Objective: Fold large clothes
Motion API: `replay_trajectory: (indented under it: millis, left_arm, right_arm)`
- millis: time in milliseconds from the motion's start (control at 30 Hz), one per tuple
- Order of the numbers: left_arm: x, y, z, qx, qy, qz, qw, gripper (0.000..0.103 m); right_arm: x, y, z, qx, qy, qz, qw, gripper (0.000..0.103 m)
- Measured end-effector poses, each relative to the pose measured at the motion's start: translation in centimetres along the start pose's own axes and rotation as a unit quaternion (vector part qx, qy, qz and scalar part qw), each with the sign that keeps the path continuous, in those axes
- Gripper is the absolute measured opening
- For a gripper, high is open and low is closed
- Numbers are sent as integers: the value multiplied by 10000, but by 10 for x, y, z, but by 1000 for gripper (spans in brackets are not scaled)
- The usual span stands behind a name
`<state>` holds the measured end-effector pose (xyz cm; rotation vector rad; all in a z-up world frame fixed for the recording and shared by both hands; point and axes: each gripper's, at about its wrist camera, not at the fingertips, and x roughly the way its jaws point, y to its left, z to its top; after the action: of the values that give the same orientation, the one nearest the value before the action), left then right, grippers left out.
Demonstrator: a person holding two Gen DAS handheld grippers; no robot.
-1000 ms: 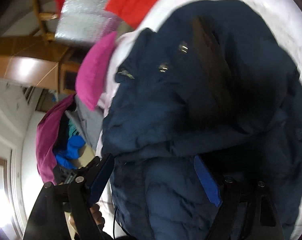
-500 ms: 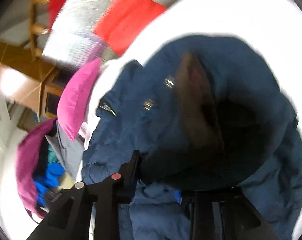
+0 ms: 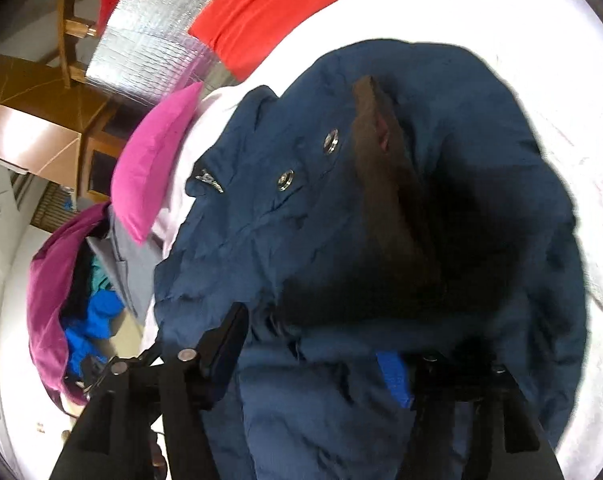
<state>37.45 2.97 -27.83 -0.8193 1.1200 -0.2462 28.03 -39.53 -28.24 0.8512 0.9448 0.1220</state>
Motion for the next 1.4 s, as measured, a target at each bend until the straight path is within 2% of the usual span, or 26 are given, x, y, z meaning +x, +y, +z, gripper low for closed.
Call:
replay_trajectory:
  millis: [67,200,367,433,467,533,633,733,833,933,967,1000,1033,1100,1133,1167,1200,1300,1367,1400]
  left_arm:
    - [-6,0,-3,-7,56,-74,10000,59]
    - [-33,12,0,-24,28,-279,9996,59]
    - [-60,17,11,169,-350,-203,9990,62]
    - [-64,19,17,170,-632,-59,9978,68]
    - [-64,19,19,165,-765,19,9969,69]
    - [-58,16,23,214,-924,152,9954,70]
    - [-45,11,31,318,-1031,271,9938,70]
    - [-33,5,36,431,-1069,322,9928,77]
    - [-13,3,40,537,-760,464,9946,78]
    - [0,5,37,686,-539,746,9934,78]
    - [4,5,37,730,-484,786,9931,78]
    - [4,5,38,717,-507,776,9931,78]
    - [5,5,38,720,-524,768,9931,78]
    - [5,4,37,795,-548,797,9921,76]
    - [5,4,37,844,-559,844,9913,72]
    - [4,4,35,855,-579,862,9909,71]
    - [2,5,35,838,-600,841,9911,70]
    - [-1,11,36,741,-592,790,9924,69]
    - [1,15,35,670,-536,796,9931,69]
    - [0,12,33,722,-547,832,9924,70]
  right_arm:
    - [-16,-8,-1,-23,-14,24,10000,66]
    - [-41,-22,3,-29,141,329,9994,66]
    - [-91,-38,15,-198,-389,475,9979,67]
    - [-103,-49,21,36,-759,341,9965,76]
    - [-104,-53,24,145,-905,213,9956,76]
    - [-96,-56,32,355,-994,4,9944,77]
    - [-69,-52,43,462,-865,-205,9950,80]
    - [-51,-45,48,297,-798,-490,9952,90]
    - [-35,-38,50,81,-731,-672,9950,100]
    - [-15,-34,48,-154,-430,-1052,9934,100]
    - [-10,-35,45,-227,-399,-1187,9919,98]
    - [-7,-29,42,-428,-470,-1419,9878,92]
    - [-5,-23,40,-640,-502,-1593,9839,75]
    - [-4,-10,36,-990,-594,-1694,9788,54]
    - [-6,-5,35,-1096,-677,-1748,9761,45]
    - [-7,2,33,-1245,-803,-1843,9716,42]
    - [-8,6,32,-1341,-909,-1903,9683,38]
    - [-17,16,28,-1542,-1230,-1849,9628,38]
    - [-11,13,30,-1489,-1062,-1958,9634,41]
    - [-2,6,32,-1422,-790,-2112,9638,49]
